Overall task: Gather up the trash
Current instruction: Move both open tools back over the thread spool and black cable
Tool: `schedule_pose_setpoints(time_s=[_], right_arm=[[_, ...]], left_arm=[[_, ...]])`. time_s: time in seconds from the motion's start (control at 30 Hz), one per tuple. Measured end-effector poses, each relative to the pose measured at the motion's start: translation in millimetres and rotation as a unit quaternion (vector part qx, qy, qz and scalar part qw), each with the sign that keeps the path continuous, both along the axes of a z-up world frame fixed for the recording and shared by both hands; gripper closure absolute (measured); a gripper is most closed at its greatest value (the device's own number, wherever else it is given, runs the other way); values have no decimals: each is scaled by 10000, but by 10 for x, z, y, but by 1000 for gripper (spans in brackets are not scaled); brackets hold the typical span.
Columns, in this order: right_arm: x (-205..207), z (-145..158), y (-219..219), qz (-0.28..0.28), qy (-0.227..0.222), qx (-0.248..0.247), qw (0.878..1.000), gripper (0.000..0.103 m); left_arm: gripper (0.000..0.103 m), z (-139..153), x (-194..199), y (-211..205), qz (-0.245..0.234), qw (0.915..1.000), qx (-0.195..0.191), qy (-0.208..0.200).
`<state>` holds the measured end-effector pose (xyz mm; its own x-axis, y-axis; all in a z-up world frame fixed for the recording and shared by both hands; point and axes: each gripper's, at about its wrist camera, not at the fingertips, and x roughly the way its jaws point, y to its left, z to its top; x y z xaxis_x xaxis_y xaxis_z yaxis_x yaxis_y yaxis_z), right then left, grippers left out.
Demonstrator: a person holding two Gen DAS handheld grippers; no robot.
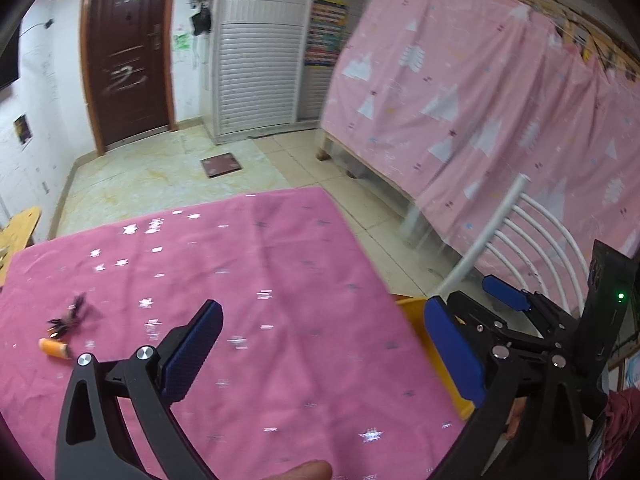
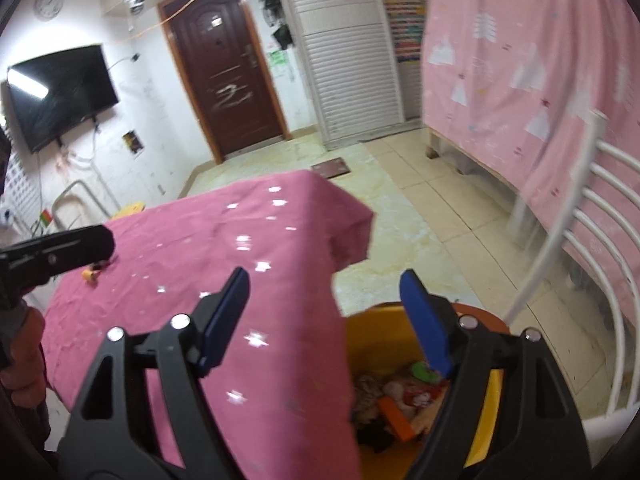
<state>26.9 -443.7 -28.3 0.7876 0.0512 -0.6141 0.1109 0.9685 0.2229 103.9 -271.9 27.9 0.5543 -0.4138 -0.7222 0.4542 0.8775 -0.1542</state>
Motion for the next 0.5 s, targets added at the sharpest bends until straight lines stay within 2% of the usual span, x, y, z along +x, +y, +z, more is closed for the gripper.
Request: schedule_pose_setpoints(time_s=[0.23,0.5], right_arm=[[384,80,596,553,75,-194,9983,29],[656,106,1110,1020,198,-399,9938,28]], left_arm=[[10,6,225,682,509,9987,9,-53],[9,-137,463,1367,1002,9949,87,88]])
